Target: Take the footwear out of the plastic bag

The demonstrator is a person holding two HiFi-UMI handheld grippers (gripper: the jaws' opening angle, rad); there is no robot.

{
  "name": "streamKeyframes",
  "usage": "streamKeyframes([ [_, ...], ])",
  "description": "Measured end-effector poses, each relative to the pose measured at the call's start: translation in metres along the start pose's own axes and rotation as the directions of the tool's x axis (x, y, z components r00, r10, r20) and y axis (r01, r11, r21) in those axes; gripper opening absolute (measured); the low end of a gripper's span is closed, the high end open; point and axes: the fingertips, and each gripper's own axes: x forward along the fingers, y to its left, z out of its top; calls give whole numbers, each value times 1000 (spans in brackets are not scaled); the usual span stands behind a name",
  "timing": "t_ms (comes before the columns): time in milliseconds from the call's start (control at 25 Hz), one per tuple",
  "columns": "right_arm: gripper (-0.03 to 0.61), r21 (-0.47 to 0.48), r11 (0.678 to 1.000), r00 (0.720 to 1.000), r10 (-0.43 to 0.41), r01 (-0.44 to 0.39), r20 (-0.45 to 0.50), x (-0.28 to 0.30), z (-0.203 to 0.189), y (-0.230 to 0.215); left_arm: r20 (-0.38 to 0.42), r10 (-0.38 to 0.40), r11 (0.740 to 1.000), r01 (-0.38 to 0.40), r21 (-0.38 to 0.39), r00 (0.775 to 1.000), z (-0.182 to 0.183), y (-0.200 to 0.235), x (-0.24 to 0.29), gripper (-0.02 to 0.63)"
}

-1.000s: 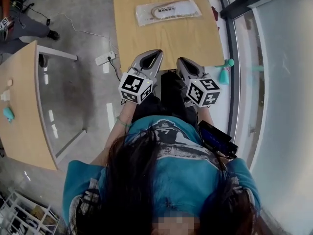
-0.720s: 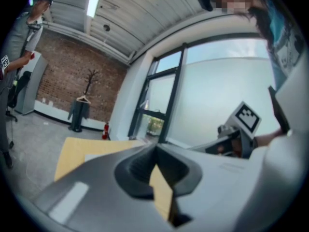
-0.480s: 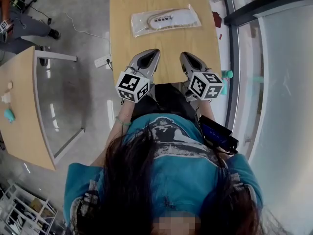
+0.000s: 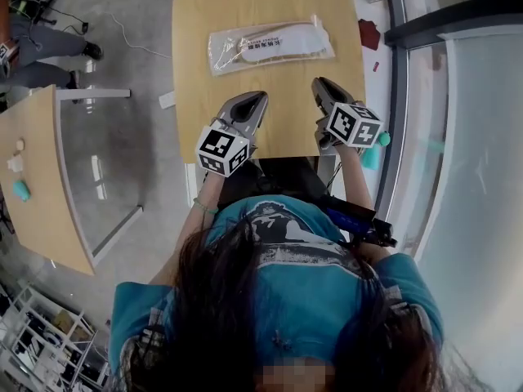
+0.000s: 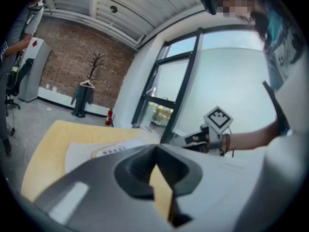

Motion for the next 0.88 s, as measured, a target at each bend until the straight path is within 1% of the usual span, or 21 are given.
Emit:
streamKeyframes([
  [80, 40, 34, 999, 1000, -11, 12, -28, 15, 3, -24, -15, 23, 1000, -23, -15, 1000, -4, 8, 9, 2],
  [120, 62, 54, 998, 999, -16, 18, -39, 22, 4, -36, -20, 34, 999, -34, -22, 999, -6, 12, 12, 2],
  [200, 141, 111, 994, 998, -11, 18, -61, 36, 5, -58, -28, 53, 998, -54, -32, 998, -9, 17, 19, 2],
  [280, 169, 202, 979, 998, 7, 7, -69, 48, 5, -77, -34, 69, 997, -70, -40, 997, -11, 21, 25, 2],
  [400, 187, 353, 936, 998, 28, -7, -54, 65, 8, -99, -43, 86, 995, -88, -52, 995, -14, 25, 31, 2],
  [520, 196, 451, 892, 998, 45, -16, -52, 80, 8, -110, -47, 102, 993, -104, -60, 994, -14, 28, 36, 2],
  [600, 198, 500, 866, 997, 51, -19, -50, 88, 9, -114, -48, 113, 991, -116, -61, 992, -13, 29, 38, 2],
  [720, 196, 564, 825, 999, 35, -5, -41, 95, 9, -121, -49, 132, 989, -135, -66, 990, -12, 29, 41, 2],
  [880, 196, 603, 797, 999, 28, 6, -46, 102, 7, -128, -43, 161, 984, -163, -70, 986, -12, 31, 41, 2],
])
